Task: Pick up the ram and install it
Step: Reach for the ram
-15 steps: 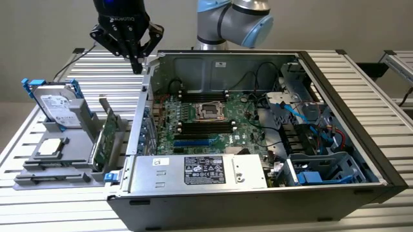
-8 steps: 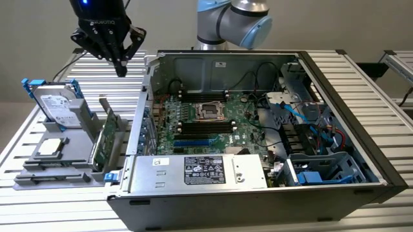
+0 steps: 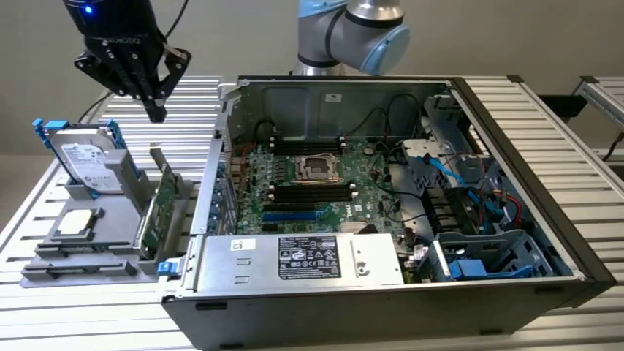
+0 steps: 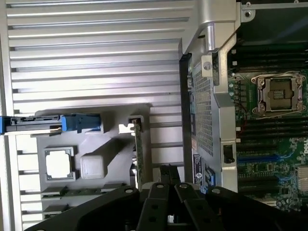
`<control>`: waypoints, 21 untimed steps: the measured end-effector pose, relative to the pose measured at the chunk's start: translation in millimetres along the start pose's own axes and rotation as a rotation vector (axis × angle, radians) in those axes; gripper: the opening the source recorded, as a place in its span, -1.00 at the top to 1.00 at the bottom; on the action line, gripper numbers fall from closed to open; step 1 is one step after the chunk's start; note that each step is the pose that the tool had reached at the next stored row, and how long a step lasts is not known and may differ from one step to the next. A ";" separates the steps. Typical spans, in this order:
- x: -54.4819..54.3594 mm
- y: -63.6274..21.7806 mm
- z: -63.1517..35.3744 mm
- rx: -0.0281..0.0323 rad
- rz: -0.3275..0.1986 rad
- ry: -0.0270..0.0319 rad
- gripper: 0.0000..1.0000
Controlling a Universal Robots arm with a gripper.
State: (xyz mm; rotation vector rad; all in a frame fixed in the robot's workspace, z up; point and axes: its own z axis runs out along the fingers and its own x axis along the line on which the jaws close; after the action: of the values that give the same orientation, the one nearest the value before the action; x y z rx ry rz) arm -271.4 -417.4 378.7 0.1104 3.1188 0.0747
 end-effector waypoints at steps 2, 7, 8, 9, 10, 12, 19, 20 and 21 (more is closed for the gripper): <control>7.1 -2.3 0.6 0.0002 0.000 0.0006 0.79; 25.9 -8.1 2.4 0.0003 0.000 0.0026 0.79; 29.8 -9.3 2.9 0.0002 0.000 0.0029 0.79; 33.7 -10.6 3.4 0.0003 0.000 0.0034 0.79; 37.3 -11.9 3.9 0.0003 0.000 0.0040 0.79; 43.4 -15.0 5.3 0.0005 0.000 0.0064 0.79; 58.7 -28.7 11.8 0.0016 0.001 0.0216 0.79; 60.6 -30.6 12.7 0.0018 0.001 0.0245 0.79; 62.5 -32.6 13.6 0.0019 0.001 0.0275 0.79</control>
State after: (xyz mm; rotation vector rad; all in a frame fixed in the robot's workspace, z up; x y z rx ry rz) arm -335.8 -444.8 362.4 0.1125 3.1463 0.0738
